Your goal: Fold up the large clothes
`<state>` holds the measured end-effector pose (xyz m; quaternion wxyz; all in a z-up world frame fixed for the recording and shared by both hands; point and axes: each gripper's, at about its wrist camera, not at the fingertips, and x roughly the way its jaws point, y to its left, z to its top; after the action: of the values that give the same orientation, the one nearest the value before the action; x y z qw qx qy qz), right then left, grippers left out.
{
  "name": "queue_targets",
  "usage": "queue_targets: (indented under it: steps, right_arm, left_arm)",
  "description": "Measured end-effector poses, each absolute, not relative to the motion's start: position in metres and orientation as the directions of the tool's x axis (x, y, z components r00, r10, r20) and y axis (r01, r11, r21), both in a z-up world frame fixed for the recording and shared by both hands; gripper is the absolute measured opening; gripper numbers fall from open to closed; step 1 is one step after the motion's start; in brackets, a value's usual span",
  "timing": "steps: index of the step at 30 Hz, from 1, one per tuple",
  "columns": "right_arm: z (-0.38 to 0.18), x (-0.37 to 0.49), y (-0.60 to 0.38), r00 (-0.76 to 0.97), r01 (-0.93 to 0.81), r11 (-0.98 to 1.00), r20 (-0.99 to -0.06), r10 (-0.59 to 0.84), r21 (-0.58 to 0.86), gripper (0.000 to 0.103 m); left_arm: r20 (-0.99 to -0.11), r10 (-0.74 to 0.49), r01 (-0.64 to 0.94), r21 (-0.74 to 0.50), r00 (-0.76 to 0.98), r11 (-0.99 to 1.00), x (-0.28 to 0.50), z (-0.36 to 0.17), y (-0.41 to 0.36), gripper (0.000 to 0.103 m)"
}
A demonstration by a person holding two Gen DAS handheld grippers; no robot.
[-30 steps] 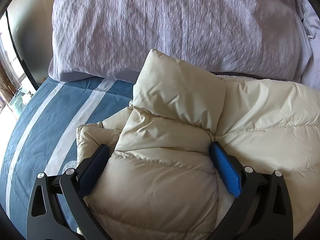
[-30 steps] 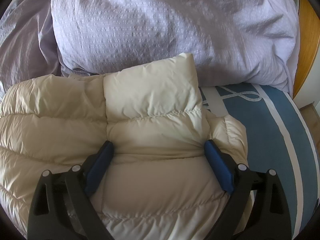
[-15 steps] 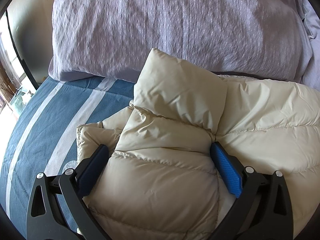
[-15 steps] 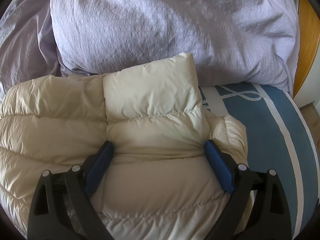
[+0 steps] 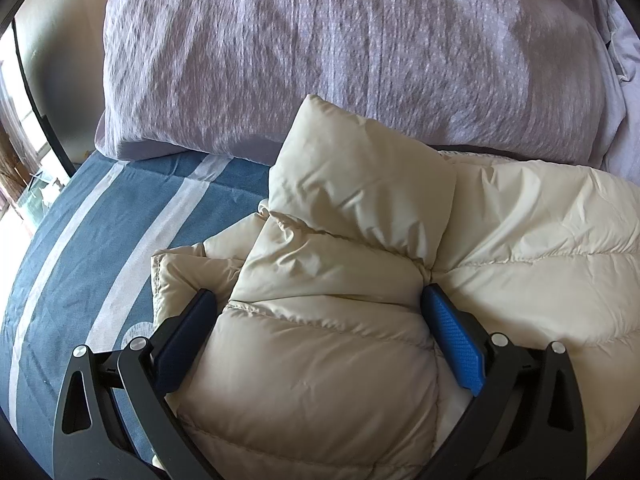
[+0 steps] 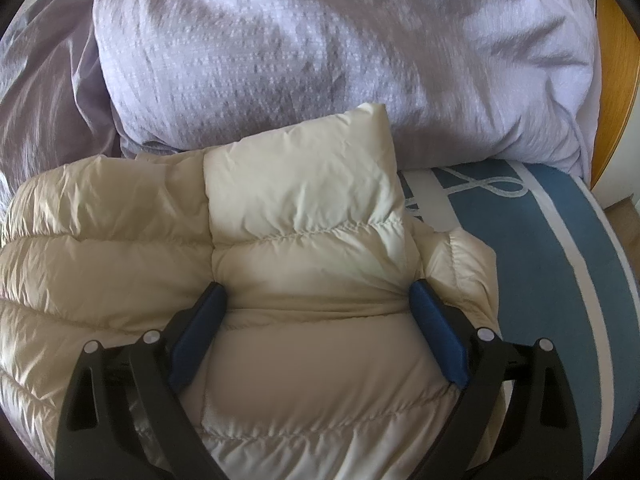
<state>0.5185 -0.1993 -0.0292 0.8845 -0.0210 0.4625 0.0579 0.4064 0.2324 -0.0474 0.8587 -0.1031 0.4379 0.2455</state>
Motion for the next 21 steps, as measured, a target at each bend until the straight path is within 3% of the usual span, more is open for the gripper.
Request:
queue_targets:
  steps: [9, 15, 21]
  right_arm:
    - [-0.022, 0.507, -0.196, 0.552, -0.125, 0.992, -0.832, 0.058, -0.014, 0.094]
    - [0.030, 0.440, -0.239, 0.596, -0.135, 0.990, -0.795, 0.110, 0.036, 0.098]
    - [0.020, 0.408, -0.287, 0.469, -0.110, 0.965, -0.843, 0.263, 0.240, 0.099]
  left_arm:
    - [-0.812, 0.339, -0.527, 0.046, 0.475, 0.848, 0.389, -0.038, 0.229, 0.102]
    - [-0.798, 0.262, -0.523, -0.077, 0.543, 0.849, 0.303, 0.002, 0.235, 0.102]
    - [-0.838, 0.110, -0.550, -0.246, 0.534, 0.798, 0.245, -0.014, 0.256, 0.102]
